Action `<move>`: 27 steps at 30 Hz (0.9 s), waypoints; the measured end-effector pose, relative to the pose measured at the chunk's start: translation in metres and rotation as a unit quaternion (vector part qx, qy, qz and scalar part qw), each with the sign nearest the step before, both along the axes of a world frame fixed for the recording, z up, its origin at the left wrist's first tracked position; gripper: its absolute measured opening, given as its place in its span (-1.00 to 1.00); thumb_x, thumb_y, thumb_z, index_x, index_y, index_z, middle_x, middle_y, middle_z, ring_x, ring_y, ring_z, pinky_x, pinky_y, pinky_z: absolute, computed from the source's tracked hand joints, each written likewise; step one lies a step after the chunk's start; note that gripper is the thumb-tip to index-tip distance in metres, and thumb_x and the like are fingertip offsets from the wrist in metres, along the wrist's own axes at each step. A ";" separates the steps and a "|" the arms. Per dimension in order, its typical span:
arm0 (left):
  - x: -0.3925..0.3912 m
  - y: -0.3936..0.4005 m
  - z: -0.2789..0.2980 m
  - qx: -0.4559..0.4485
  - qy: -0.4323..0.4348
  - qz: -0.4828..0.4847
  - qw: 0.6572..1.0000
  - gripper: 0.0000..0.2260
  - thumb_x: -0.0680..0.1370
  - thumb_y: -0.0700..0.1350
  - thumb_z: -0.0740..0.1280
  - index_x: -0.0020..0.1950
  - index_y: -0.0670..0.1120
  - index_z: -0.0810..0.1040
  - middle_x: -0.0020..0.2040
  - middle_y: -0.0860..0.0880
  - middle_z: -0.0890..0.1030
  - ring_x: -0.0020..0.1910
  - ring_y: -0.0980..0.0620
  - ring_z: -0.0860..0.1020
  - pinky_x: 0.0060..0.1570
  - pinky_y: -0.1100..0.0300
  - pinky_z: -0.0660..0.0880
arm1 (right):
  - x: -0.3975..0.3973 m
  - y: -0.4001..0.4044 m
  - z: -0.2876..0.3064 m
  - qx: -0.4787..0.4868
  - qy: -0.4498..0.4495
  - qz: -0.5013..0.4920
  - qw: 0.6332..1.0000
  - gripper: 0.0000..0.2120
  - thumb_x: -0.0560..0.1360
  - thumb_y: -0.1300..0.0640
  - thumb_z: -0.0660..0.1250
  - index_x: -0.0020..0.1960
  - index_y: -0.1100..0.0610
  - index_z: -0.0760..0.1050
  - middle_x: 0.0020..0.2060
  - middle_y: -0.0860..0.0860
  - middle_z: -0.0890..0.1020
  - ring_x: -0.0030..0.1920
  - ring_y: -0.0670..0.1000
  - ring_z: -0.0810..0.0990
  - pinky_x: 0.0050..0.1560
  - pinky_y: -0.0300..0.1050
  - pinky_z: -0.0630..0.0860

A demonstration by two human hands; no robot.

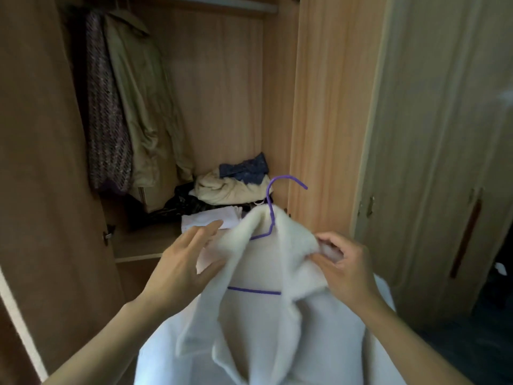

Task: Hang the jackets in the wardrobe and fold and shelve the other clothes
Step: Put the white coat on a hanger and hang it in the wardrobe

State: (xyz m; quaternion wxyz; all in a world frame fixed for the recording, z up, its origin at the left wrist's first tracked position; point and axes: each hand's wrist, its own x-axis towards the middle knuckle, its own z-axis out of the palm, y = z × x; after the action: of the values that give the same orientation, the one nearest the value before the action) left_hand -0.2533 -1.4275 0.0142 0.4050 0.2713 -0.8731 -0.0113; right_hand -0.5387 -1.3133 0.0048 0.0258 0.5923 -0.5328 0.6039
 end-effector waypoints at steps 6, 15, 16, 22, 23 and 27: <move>-0.016 0.000 0.015 -0.051 -0.083 0.001 0.995 -0.48 0.60 0.01 0.24 0.53 0.26 0.20 0.12 0.26 0.39 -0.08 0.08 0.51 -0.15 0.20 0.48 | -0.010 -0.020 0.008 -0.014 -0.036 0.077 0.996 -0.58 0.33 0.44 0.51 -0.02 -0.03 0.58 -0.12 -0.18 0.64 -0.10 -0.22 0.59 -0.05 -0.44 0.43; -0.004 -0.051 0.035 -0.092 -0.027 0.074 0.993 -0.54 0.61 -0.03 0.22 0.52 0.13 0.31 0.15 0.08 0.49 -0.04 0.01 0.54 -0.21 0.04 0.55 | -0.008 -0.098 0.032 -0.024 0.133 0.064 0.989 -0.52 0.49 0.24 0.38 0.32 -0.15 0.45 0.09 -0.17 0.56 0.12 -0.18 0.55 0.11 -0.41 0.40; -0.001 -0.061 0.040 -0.096 -0.012 0.080 0.992 -0.55 0.59 -0.06 0.24 0.50 0.12 0.33 0.15 0.08 0.49 -0.03 0.00 0.55 -0.19 0.03 0.55 | -0.006 -0.110 0.038 -0.024 0.138 0.060 0.988 -0.55 0.50 0.19 0.35 0.33 -0.12 0.45 0.09 -0.17 0.54 0.11 -0.17 0.55 0.11 -0.44 0.39; 0.019 -0.125 0.079 -0.140 0.026 0.089 0.986 -0.60 0.57 -0.10 0.27 0.41 0.04 0.41 0.07 0.06 0.50 -0.09 -0.02 0.54 -0.21 0.03 0.54 | 0.017 -0.183 0.080 -0.060 0.149 0.040 0.986 -0.60 0.51 0.20 0.35 0.33 -0.01 0.50 0.04 -0.20 0.50 0.07 -0.16 0.54 0.08 -0.31 0.45; 0.024 -0.137 0.087 -0.144 0.028 0.093 0.985 -0.62 0.57 -0.06 0.25 0.40 0.04 0.41 0.06 0.06 0.49 -0.10 -0.02 0.53 -0.22 0.03 0.54 | 0.023 -0.195 0.090 -0.073 0.157 0.033 0.984 -0.61 0.50 0.24 0.37 0.30 -0.01 0.51 0.02 -0.18 0.51 0.06 -0.17 0.54 0.07 -0.34 0.44; 0.038 -0.184 0.114 -0.117 0.081 0.114 0.983 -0.72 0.60 -0.04 0.30 0.28 0.04 0.37 0.14 0.09 0.48 -0.04 0.01 0.52 -0.13 0.12 0.40 | 0.045 -0.238 0.124 -0.126 0.174 0.005 0.977 -0.69 0.44 0.28 0.41 0.11 0.02 0.47 -0.02 -0.14 0.52 0.02 -0.16 0.52 0.03 -0.37 0.38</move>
State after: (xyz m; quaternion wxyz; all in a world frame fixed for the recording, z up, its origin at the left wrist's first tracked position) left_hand -0.2153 -1.6114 0.1282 0.5022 0.3182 -0.7957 0.1156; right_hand -0.4934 -1.5516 0.1292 0.1891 0.6831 -0.4366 0.5540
